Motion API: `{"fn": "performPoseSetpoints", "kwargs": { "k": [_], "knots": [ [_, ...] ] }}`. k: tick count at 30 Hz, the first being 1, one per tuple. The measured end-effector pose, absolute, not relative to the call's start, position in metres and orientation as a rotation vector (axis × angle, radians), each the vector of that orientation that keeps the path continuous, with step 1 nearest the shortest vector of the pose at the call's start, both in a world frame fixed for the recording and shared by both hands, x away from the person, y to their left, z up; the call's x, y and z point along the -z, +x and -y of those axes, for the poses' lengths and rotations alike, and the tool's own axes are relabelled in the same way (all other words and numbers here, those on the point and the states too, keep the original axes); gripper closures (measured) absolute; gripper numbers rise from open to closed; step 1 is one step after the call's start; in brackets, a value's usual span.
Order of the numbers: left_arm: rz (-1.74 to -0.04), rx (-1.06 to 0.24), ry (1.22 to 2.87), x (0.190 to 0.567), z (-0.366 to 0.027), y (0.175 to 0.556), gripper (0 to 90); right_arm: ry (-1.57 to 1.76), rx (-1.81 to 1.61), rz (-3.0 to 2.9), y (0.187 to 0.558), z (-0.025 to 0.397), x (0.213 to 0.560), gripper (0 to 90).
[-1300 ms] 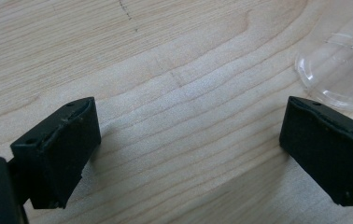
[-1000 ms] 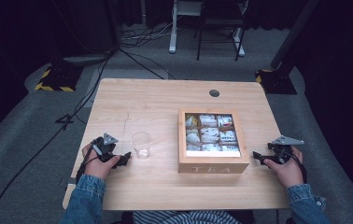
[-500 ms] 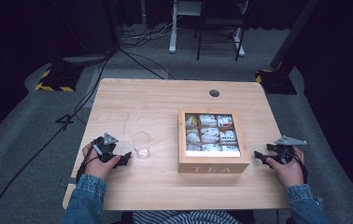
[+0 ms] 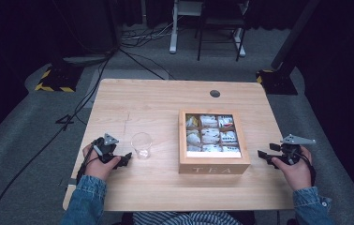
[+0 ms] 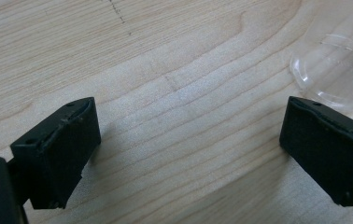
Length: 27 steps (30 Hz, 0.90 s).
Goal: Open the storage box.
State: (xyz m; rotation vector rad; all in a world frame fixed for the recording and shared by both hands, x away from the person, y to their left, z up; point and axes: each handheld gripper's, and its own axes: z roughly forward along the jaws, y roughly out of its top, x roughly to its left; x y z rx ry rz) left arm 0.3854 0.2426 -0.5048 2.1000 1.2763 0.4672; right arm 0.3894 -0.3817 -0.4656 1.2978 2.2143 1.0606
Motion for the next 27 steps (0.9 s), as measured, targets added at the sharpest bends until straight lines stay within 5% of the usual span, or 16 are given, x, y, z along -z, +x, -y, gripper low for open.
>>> {"fn": "performPoseSetpoints", "kwargs": {
  "k": [27],
  "knots": [
    [-1.277,-0.466,2.098,0.505,-0.242,0.385,5.6,1.129,-1.176,-2.292,0.35,0.354,0.42,28.9]
  ]
}}
